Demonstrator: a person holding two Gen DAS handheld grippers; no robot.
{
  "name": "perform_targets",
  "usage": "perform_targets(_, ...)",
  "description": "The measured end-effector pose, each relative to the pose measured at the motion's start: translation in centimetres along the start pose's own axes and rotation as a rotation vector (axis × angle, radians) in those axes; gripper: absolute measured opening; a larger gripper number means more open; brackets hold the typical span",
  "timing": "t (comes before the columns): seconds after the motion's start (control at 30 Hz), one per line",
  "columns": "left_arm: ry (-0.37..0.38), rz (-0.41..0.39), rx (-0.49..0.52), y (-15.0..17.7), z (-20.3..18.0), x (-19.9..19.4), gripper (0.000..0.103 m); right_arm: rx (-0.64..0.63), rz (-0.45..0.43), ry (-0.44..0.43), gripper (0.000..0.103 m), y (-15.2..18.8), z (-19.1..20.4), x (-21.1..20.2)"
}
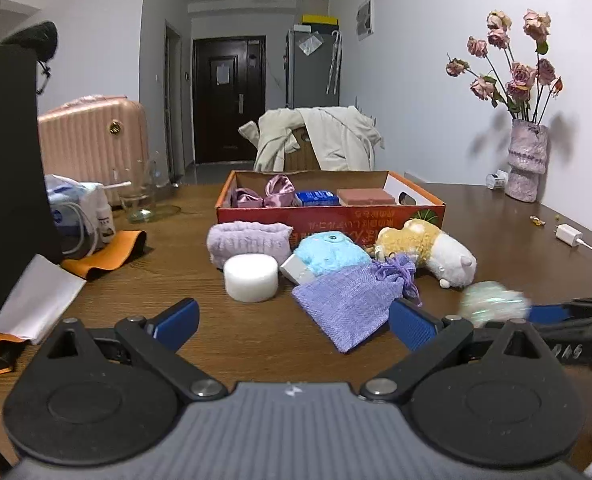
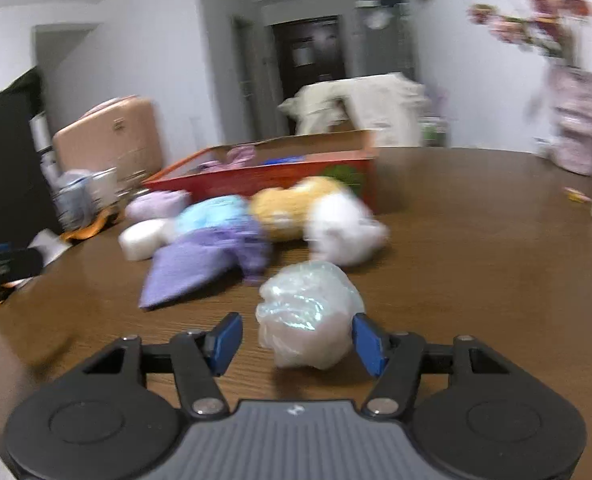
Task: Organize soft objects
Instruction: 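Withdraw both tools from the box back over the table, then lower both tools onto the white-and-yellow plush sheep and close both grippers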
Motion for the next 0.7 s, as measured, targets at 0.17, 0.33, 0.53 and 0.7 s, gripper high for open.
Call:
perform_targets(0.17, 0.01, 0.0, -0.002, -1.3, -0.9, 2.6, 0.103, -0.054, -0.024, -0.103, 0.07, -2.4, 1.8, 0.6)
perform_targets(0.33, 0.075, 0.006, -0.027, -3.2, -2.6, 6.0, 0.103, -0.003, -0.08, -0.047, 0.076, -4.6, -2.8, -0.8)
perform_targets(0.53, 0.237, 0.121, -0.017, -3.9, -7.6, 12.2, 0.073, -0.026, -0.013, 0.052, 0.076, -6.0, -8.3, 4.0)
perform_targets(0.7, 0.249, 0.264, -0.024, -2.6, -9.3, 17.4, 0.068, -0.038, 0.057, 0.033, 0.072, -5.4, -8.7, 8.4)
Point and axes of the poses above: each gripper's, at about its wrist camera, not at the fingertips, and x roughly the way its jaws point, z to its left, y to its underside, the point moved 10 cm from there along x, roughly the way its jaws point, and after that the axes turned 12 degrees about -x, right-handed, at the moved point
